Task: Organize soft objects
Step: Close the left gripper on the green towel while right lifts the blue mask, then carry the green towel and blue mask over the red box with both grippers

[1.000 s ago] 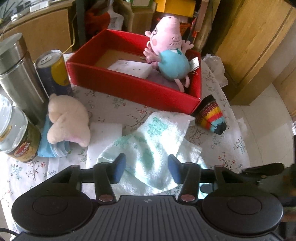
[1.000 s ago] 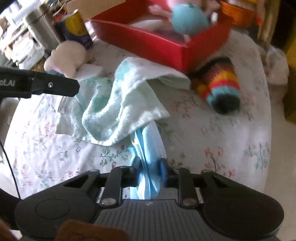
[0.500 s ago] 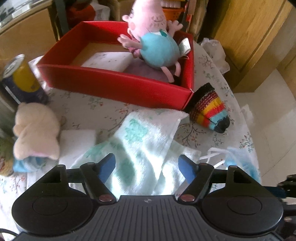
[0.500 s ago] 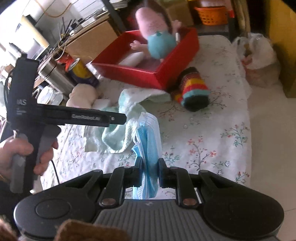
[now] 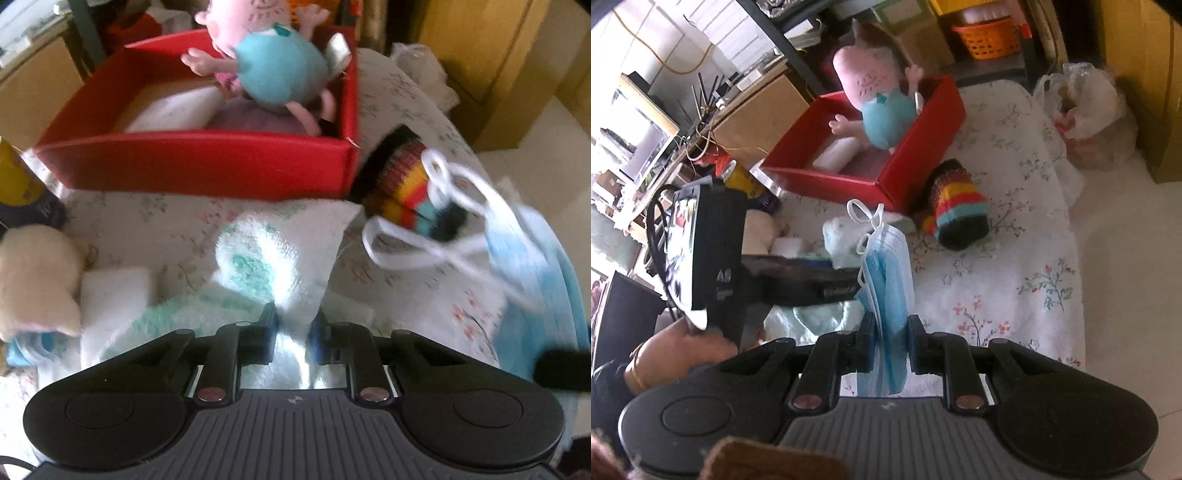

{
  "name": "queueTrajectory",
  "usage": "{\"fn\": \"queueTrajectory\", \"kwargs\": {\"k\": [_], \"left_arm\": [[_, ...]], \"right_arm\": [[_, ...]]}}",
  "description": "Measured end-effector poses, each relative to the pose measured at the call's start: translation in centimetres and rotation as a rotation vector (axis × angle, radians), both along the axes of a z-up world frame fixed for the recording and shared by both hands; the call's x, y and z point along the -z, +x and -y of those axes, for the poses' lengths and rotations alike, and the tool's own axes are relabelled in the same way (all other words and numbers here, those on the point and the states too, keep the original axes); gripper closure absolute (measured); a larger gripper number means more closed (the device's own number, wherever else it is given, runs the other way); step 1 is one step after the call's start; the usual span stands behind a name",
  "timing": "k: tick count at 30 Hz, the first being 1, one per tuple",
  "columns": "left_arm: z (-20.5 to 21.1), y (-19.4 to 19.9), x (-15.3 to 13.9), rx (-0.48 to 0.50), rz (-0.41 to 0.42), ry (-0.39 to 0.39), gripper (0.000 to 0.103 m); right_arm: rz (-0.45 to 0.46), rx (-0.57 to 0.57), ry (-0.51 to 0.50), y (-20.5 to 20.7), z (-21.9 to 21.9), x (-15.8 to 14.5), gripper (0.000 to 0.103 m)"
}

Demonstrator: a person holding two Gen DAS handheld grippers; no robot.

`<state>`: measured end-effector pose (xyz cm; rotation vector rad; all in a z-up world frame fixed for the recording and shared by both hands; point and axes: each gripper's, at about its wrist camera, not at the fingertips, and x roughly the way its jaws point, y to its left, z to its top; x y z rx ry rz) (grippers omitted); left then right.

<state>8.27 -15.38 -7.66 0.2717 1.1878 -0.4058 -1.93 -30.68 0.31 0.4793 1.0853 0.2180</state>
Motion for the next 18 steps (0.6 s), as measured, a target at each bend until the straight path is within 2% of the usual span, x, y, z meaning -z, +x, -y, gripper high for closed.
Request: {"fn": "queueTrajectory", "kwargs": {"k": [2,5,12,18], "left_arm": [[-0.5,-0.2,-0.1,-0.006,-0.031,-0.028,0.099],[-3.0,-0.3,-1.5,-0.054,-0.087,-0.155,0.101],[-6.6,-1.2,-5.1,-0.122,-0.058,-0.290,0.102],[-8.1,-1.0,-8.0,-0.154,-0.010,-0.360,0.102]], "right_arm": [[0.008,0.013,0.007,0.0,0.1,-0.2,0.103],[0.022,0.028,0.031,-0.2,0.5,-0.6,0.103],[0.058,0.044,0.060,-0.1,0.2,-1.6,0.103],[0.098,0.054,0.072,0.2,-0.1,-2.6,0.103]]}}
